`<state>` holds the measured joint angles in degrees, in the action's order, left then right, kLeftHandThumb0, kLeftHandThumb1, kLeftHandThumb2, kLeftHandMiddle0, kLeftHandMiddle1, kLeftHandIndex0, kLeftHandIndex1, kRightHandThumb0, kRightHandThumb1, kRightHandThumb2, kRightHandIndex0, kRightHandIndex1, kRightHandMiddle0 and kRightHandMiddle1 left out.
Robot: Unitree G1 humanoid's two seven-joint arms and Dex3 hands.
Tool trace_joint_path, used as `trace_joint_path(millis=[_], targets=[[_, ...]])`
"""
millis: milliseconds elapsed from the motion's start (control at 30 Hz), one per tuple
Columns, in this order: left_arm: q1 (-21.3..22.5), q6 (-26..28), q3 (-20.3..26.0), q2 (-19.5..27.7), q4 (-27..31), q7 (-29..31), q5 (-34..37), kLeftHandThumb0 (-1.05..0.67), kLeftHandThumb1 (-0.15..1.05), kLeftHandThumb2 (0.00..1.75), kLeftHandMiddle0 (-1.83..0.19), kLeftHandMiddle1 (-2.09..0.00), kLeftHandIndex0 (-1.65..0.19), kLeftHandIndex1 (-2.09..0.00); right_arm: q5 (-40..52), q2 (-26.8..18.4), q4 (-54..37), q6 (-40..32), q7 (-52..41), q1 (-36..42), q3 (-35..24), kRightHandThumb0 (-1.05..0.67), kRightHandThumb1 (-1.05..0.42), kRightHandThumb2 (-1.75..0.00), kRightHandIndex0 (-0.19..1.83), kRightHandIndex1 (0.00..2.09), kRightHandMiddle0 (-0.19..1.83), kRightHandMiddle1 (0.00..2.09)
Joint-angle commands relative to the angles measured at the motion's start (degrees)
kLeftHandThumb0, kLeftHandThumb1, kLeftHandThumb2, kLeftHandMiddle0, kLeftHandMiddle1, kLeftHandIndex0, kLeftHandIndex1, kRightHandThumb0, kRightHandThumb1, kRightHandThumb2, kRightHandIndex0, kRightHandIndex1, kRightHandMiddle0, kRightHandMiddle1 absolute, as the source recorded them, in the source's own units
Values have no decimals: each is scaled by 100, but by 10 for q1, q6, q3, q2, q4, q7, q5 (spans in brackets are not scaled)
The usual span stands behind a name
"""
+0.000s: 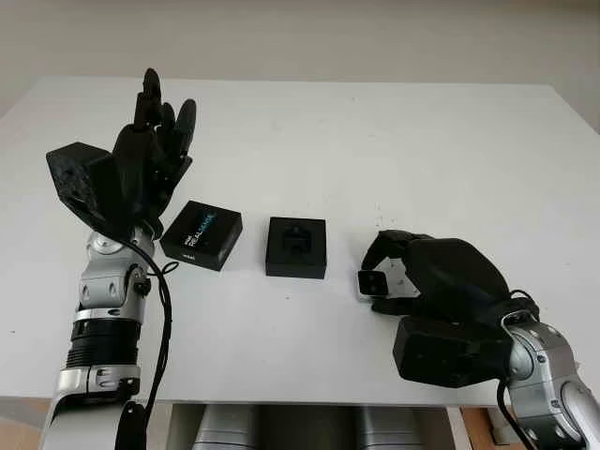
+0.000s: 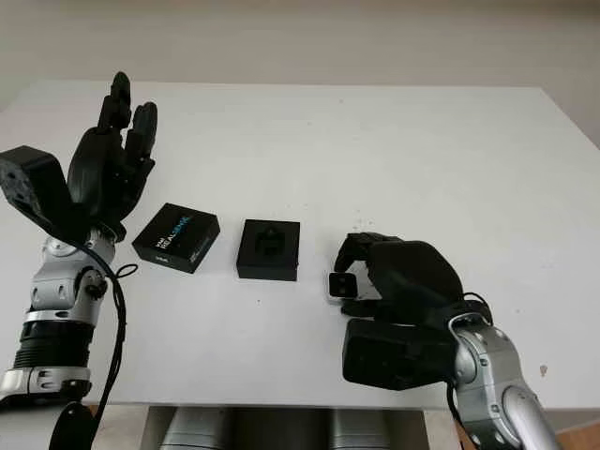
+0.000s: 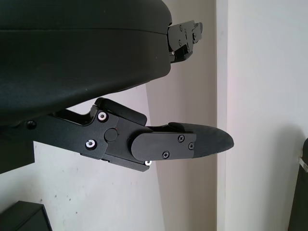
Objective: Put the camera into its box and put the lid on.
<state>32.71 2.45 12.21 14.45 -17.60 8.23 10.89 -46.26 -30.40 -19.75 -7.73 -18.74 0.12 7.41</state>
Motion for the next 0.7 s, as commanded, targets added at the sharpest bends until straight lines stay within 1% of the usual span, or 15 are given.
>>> trace_joint_path(millis=[0, 267, 533, 667], targets=[[-3, -4, 0, -2, 13, -3, -3, -68, 105, 38, 19, -2, 18, -2, 5, 3, 4, 0, 6, -4, -2, -41, -94, -6, 39, 9, 34, 129], [-6, -5, 0, -3, 18, -5, -1, -67, 105, 39, 19, -3, 17, -3, 2, -3, 9, -2, 4, -6, 1, -40, -94, -5, 42, 10, 36, 136], [-8, -7, 0, -2, 17, -4, -3, -67, 105, 39, 19, -4, 18, -3, 10, 1, 15, 10, 20, -4, 1, -36, -94, -5, 47, 10, 38, 144], [-10, -8, -1, 1, 16, -2, -5, -66, 105, 41, 19, -4, 18, -4, 54, 16, 37, 31, 49, -5, -10, -32, -94, -5, 48, 10, 38, 146]])
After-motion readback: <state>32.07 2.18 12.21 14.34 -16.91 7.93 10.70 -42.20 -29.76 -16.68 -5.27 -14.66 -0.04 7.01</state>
